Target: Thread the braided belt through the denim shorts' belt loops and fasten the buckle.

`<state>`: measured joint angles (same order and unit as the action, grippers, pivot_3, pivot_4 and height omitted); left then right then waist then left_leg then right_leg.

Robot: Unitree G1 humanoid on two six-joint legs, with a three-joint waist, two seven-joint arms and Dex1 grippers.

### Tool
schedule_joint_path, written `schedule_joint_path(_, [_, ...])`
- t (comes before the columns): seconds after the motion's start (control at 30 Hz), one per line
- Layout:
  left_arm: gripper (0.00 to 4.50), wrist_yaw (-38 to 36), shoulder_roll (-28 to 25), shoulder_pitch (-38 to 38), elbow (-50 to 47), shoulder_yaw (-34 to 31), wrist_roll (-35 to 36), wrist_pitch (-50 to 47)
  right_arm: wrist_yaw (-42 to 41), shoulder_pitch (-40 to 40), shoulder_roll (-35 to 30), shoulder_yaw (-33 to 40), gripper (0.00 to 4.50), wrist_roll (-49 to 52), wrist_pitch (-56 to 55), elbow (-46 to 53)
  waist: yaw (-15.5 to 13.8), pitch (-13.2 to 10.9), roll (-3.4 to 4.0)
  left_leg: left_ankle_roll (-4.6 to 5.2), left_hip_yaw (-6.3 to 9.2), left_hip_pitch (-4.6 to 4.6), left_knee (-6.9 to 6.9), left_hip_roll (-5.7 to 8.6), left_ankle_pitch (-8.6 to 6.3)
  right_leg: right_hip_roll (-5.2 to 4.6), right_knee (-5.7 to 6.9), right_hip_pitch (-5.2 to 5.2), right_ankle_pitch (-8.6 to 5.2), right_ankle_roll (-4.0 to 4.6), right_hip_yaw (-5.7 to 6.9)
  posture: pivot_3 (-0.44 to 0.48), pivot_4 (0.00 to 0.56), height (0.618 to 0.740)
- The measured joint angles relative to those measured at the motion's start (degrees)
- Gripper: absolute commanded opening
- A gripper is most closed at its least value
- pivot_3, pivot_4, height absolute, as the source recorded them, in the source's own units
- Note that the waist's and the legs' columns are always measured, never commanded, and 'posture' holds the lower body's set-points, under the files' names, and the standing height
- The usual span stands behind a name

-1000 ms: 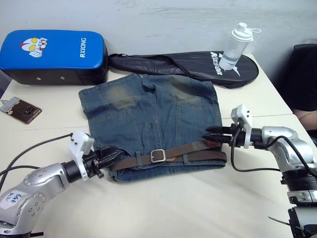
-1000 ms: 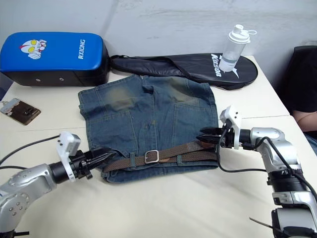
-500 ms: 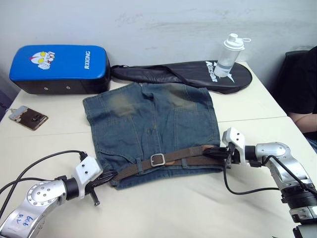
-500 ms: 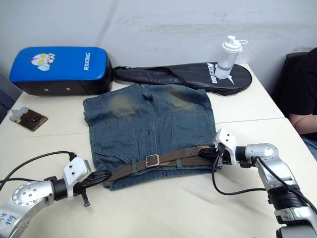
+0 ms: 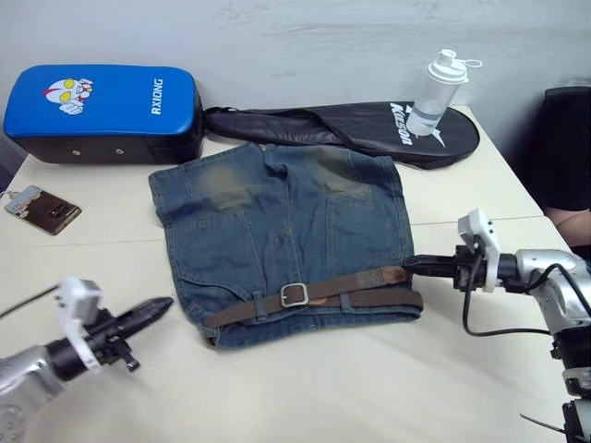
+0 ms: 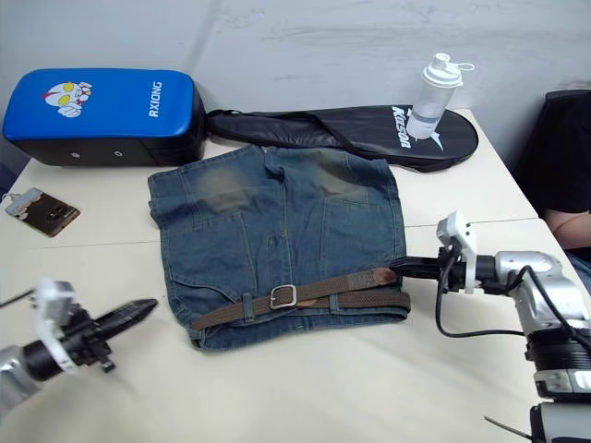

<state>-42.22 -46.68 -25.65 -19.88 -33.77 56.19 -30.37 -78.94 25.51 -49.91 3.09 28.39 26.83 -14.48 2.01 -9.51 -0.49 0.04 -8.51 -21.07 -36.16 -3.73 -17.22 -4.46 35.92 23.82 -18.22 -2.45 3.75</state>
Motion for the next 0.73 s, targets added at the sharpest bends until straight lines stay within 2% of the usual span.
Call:
schedule_joint_path(0.07, [2.22, -0.55, -0.19, -0.74, 0.21, -2.02, 0.12, -1.78, -0.15, 1.68, -0.54, 0.14, 0.94, 0.02, 0.85, 0.01, 0.29, -0.3, 0.02, 0.02, 0.0, -0.01, -0.04, 0.01, -0.01, 0.01, 0.02, 0.01, 0.0, 0.01, 0.01, 0.0, 0.15, 0.74])
schedule_joint_path(0.17, [3.65, -1.12, -0.18, -0.86, 0.25, -2.37, -0.25, -3.0, -0.14, 4.09, -0.54, 0.13, 2.44, -0.21, 0.66, -0.2, 0.44, -0.46, -0.05, 0.01, 0.01, -0.03, -0.08, 0.02, -0.02, 0.01, 0.02, 0.0, 0.01, -0.01, 0.02, 0.0, 0.15, 0.74])
schedule_joint_path(0.2, [3.87, -1.16, -0.18, -0.88, 0.25, -2.37, -0.29, -3.11, -0.13, 4.33, -0.54, 0.13, 2.68, -0.25, 0.62, -0.26, 0.44, -0.48, -0.07, 0.01, 0.01, -0.03, -0.08, 0.02, -0.02, 0.01, 0.02, 0.0, 0.0, -0.01, 0.02, 0.0, 0.15, 0.74])
schedule_joint_path(0.23, [4.33, -1.2, -0.18, -0.89, 0.22, -2.37, -0.66, -3.46, -0.14, 4.68, -0.54, 0.12, 3.16, -0.53, 0.22, -0.45, 0.44, -0.51, -0.12, 0.01, 0.01, -0.04, -0.07, 0.02, -0.02, 0.01, 0.02, 0.0, 0.0, -0.01, 0.03, 0.0, 0.15, 0.74])
schedule_joint_path(0.27, [4.5, -1.24, -0.18, -0.88, 0.19, -2.37, -0.97, -3.57, -0.13, 4.82, -0.54, 0.11, 3.55, -0.75, -0.12, -0.64, 0.44, -0.52, -0.14, 0.0, 0.02, -0.06, -0.07, 0.02, -0.02, 0.01, 0.01, 0.01, 0.01, -0.01, 0.03, 0.0, 0.15, 0.74])
schedule_joint_path(0.33, [4.5, -1.52, -0.18, -0.78, 0.1, -2.37, -2.35, -3.46, -0.03, 5.04, -0.54, 0.11, 4.45, -1.34, -0.8, -1.43, 0.39, -0.54, -0.17, -0.01, 0.01, -0.11, -0.07, 0.03, -0.02, 0.0, -0.02, 0.02, 0.0, -0.01, 0.03, 0.0, 0.15, 0.74])
schedule_joint_path(0.47, [4.5, 0.3, 0.95, 0.53, -0.42, -2.06, -9.76, 1.29, 1.52, 5.1, -0.35, 0.12, 4.45, -3.48, -5.54, -1.76, 0.25, -0.55, -0.17, -0.03, -0.01, -0.16, -0.08, 0.04, -0.02, 0.0, -0.06, 0.05, 0.01, -0.02, 0.03, 0.0, 0.15, 0.74])
schedule_joint_path(0.73, [4.5, -0.41, 0.71, -0.4, -2.42, -0.64, -16.94, 3.87, 2.61, 5.25, 1.12, 0.07, 4.45, -4.97, -9.33, -1.62, 0.65, -0.6, -0.25, -0.03, -0.03, -0.13, -0.11, 0.01, -0.02, 0.04, 0.04, 0.06, 0.02, -0.04, 0.02, 0.0, 0.15, 0.74])
